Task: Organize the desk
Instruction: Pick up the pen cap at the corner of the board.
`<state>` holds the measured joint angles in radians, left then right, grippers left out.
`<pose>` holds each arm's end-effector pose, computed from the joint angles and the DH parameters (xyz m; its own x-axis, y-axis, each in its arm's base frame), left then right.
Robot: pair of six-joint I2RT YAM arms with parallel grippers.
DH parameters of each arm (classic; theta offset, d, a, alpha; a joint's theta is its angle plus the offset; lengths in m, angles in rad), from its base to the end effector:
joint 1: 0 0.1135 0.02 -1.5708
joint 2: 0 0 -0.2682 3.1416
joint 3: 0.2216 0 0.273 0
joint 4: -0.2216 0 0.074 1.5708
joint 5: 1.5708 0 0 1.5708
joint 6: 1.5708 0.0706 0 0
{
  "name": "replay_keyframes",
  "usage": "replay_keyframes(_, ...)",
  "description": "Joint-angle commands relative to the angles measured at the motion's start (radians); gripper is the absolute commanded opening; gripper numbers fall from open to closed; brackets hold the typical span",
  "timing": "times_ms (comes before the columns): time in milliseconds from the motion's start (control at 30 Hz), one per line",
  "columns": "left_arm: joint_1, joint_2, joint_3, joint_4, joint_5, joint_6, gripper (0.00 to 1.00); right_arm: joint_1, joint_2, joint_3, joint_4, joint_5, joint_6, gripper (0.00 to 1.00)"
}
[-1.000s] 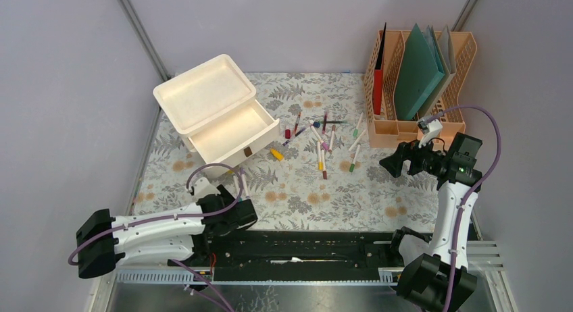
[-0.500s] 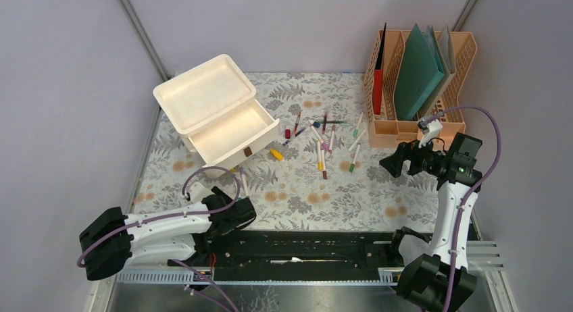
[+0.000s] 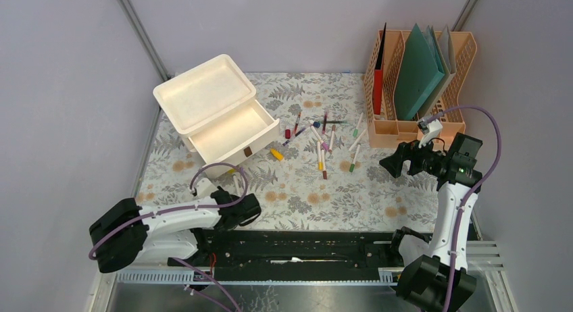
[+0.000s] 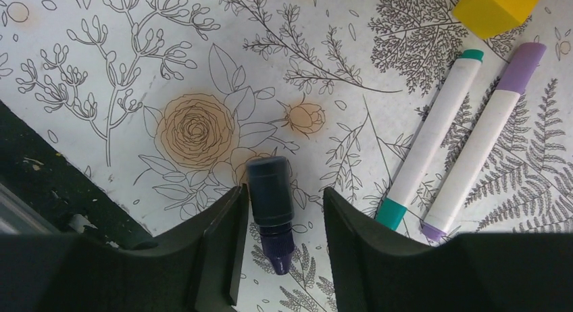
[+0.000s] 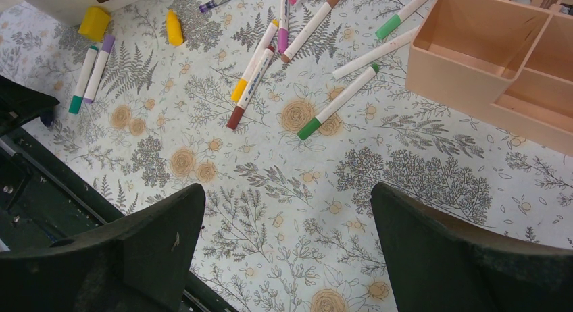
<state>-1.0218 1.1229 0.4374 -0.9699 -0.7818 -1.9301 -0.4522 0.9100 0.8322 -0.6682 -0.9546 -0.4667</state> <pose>0.1142 -0.0913 0.1094 -0.4130 -0.5980 -0.6869 -0.7105 0.6834 -0.1677 0.2140 -0.0399 0.2865 -0.4163 -0.0869 -0.9051 -0.5306 0.8316 0.1642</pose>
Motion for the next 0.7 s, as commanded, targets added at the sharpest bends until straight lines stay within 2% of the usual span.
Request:
replay_keyframes(0, -0.006, 0.054, 0.049, 0.016, 0.054, 0.038, 0.45, 0.006, -0.019, 0.009, -0.008, -0.025, -0.013, 1.0)
replay_keyframes(100, -0.024, 0.057, 0.052, 0.018, 0.06, 0.037, 0.32, 0.006, -0.022, 0.008, -0.008, -0.026, -0.011, 1.0)
replay_keyframes(233, -0.049, 0.043, 0.042, 0.036, 0.071, 0.046, 0.22, 0.005, -0.028, 0.01, -0.009, -0.026, -0.012, 1.0)
replay_keyframes(467, -0.117, -0.019, 0.037, 0.041, 0.085, 0.076, 0.13, 0.006, -0.031, 0.01, -0.008, -0.026, -0.013, 1.0)
replay_keyframes(667, -0.196, -0.136, 0.04, 0.127, 0.127, 0.249, 0.07, 0.006, -0.033, 0.01, -0.009, -0.026, -0.013, 1.0)
